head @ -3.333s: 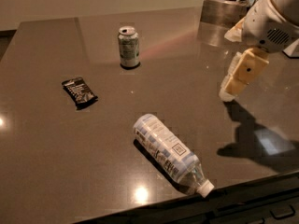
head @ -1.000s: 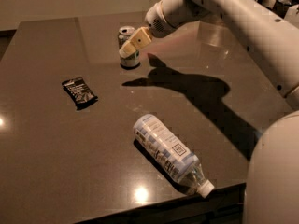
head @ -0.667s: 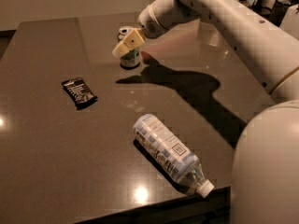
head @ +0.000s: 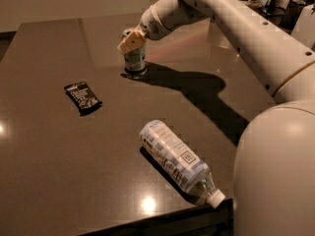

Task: Move 7up can near blue plastic bottle

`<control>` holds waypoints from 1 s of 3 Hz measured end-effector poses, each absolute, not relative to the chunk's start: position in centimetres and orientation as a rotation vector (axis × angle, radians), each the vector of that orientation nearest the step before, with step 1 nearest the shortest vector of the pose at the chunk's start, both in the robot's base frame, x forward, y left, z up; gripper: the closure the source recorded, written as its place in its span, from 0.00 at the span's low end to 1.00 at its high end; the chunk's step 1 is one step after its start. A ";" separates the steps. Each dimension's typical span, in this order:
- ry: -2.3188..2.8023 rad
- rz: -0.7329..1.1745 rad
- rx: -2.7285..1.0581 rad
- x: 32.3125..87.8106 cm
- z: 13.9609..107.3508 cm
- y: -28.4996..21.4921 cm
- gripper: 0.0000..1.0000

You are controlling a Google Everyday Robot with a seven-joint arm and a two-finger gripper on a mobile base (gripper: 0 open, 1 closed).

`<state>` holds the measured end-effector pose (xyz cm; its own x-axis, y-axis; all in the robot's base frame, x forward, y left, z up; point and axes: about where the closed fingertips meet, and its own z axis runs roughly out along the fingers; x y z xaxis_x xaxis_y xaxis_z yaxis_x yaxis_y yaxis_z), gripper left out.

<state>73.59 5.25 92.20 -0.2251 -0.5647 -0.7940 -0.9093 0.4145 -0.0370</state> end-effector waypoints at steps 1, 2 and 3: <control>1.896 0.588 -1.262 72.7 92.7 4.9 0.70; 1.866 0.604 -1.263 69.7 94.0 3.1 0.94; 1.865 0.617 -1.258 65.8 94.4 0.1 1.00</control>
Offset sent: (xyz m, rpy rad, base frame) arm -0.0890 -0.0654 0.0301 0.0494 -0.0252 0.0267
